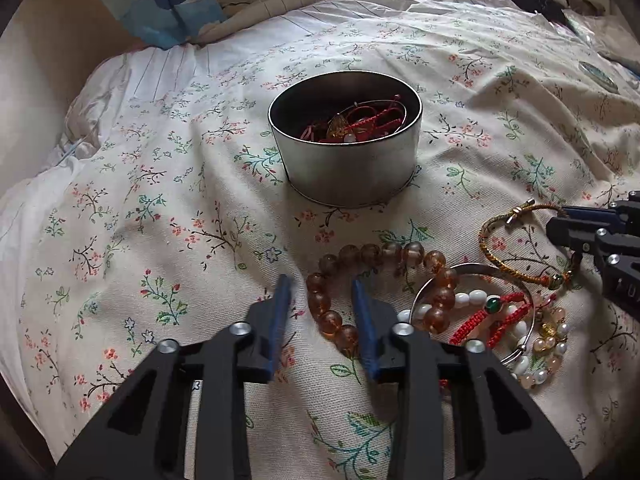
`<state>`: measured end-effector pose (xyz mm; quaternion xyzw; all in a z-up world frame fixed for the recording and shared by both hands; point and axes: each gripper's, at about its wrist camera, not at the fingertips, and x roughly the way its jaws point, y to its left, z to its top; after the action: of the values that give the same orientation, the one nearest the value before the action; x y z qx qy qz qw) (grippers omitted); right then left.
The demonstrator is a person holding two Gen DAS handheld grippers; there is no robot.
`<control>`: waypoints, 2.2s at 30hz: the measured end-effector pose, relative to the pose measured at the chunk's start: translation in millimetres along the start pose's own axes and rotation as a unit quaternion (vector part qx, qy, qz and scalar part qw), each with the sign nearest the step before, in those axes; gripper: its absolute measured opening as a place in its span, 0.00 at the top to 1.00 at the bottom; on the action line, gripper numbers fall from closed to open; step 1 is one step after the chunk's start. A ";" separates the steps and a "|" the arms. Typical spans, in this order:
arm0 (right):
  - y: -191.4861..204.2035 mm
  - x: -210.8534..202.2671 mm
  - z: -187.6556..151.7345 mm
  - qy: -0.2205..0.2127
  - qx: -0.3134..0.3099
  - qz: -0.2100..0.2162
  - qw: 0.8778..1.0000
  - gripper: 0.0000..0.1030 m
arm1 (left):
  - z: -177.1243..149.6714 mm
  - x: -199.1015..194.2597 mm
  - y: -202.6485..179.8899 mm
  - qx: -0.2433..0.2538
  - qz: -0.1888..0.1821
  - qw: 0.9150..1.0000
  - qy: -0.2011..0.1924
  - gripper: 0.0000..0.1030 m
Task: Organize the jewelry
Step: 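Grasp the gold braided bracelet with the right tool while the left tool grasps the amber bead bracelet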
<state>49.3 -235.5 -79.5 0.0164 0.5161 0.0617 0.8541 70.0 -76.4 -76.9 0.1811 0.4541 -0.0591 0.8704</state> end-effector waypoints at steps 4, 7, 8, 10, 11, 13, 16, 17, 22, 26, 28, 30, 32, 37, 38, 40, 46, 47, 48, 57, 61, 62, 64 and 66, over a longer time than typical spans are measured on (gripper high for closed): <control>-15.2 -11.4 1.2 -0.024 0.052 0.077 0.995 0.95 | 1.3 -15.2 16.1 -0.041 -0.035 0.998 -0.020 1.00; -22.8 -21.5 1.8 -0.048 0.075 0.105 0.990 0.96 | 1.9 -27.8 25.0 -0.069 -0.051 0.995 -0.044 1.00; -23.1 -24.9 2.8 -0.056 0.078 0.111 0.989 0.96 | 1.9 -31.0 27.1 -0.074 -0.058 0.994 -0.051 1.00; -22.0 -30.5 3.7 -0.069 0.078 0.112 0.988 0.96 | 1.6 -38.3 30.1 -0.082 -0.069 0.992 -0.066 1.00; -21.1 -32.4 4.7 -0.073 0.078 0.115 0.988 0.96 | 1.5 -41.9 31.0 -0.085 -0.077 0.991 -0.074 1.00; -18.9 -31.4 5.7 -0.071 0.078 0.118 0.987 0.96 | 2.4 -41.1 31.0 -0.087 -0.083 0.990 -0.070 1.00; -16.7 -32.9 5.2 -0.072 0.076 0.119 0.987 0.96 | 6.4 -30.5 22.8 -0.063 -0.055 0.995 -0.058 0.99; -17.0 -32.7 4.7 -0.070 0.075 0.119 0.988 0.96 | 7.9 -27.8 19.7 -0.055 -0.061 0.995 -0.055 0.97; -17.6 -29.1 4.7 -0.063 0.074 0.118 0.988 0.96 | 10.0 -12.7 4.6 -0.016 -0.026 0.999 -0.044 0.43; -18.6 -26.5 4.6 -0.058 0.075 0.120 0.988 0.96 | 6.8 9.4 5.3 -0.015 -0.025 1.000 0.009 0.68; -18.2 -25.4 4.1 -0.056 0.076 0.121 0.988 0.96 | 5.6 7.3 5.5 -0.007 -0.016 1.000 0.009 0.85; -18.8 -25.7 3.6 -0.057 0.077 0.122 0.988 0.96 | 5.0 1.4 5.9 -0.002 -0.016 1.000 0.000 0.89; -19.7 -26.3 3.6 -0.059 0.080 0.124 0.987 0.96 | 5.6 -9.6 10.1 -0.010 -0.013 1.000 -0.017 0.92; -22.4 -27.9 3.2 -0.063 0.086 0.130 0.986 0.96 | 5.7 -37.6 32.1 -0.055 -0.026 0.996 -0.063 1.00; -22.5 -28.3 3.1 -0.063 0.087 0.131 0.986 0.96 | 7.4 -38.6 34.5 -0.058 -0.034 0.996 -0.066 1.00; -22.1 -28.7 3.2 -0.064 0.087 0.131 0.985 0.96 | 9.9 -41.3 32.0 -0.049 -0.054 0.994 -0.078 1.00; -22.7 -27.6 3.8 -0.061 0.087 0.133 0.985 0.96 | 16.1 -18.0 0.1 0.019 -0.059 0.997 -0.053 0.85; -22.7 -27.2 4.0 -0.060 0.087 0.134 0.985 0.96 | 17.0 -11.1 -1.5 0.025 -0.060 0.997 -0.043 0.84; -22.7 -26.7 4.3 -0.060 0.087 0.135 0.985 0.96 | 16.9 -4.1 -2.4 0.028 -0.064 0.997 -0.031 0.84; -25.5 -25.6 5.2 -0.061 0.094 0.144 0.983 0.96 | 4.8 4.5 3.6 0.028 -0.105 0.994 0.020 1.00; -27.4 -27.5 4.7 -0.066 0.098 0.147 0.982 0.96 | 0.4 -7.5 14.4 0.003 -0.139 0.990 0.010 1.00; -27.6 -28.0 4.4 -0.067 0.099 0.148 0.982 0.96 | -0.2 -9.8 17.5 -0.003 -0.147 0.989 0.006 1.00; -28.6 -29.6 3.8 -0.069 0.101 0.149 0.981 0.96 | -1.5 -15.7 23.0 -0.015 -0.160 0.987 -0.004 1.00; -29.4 -30.6 4.0 -0.072 0.103 0.150 0.981 0.96 | -1.9 -23.7 29.4 -0.029 -0.177 0.984 -0.018 1.00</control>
<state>41.4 -268.3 -53.4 0.1859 0.4488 0.1348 0.8636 62.6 -49.9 -51.0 0.0716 0.4649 -0.2019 0.8591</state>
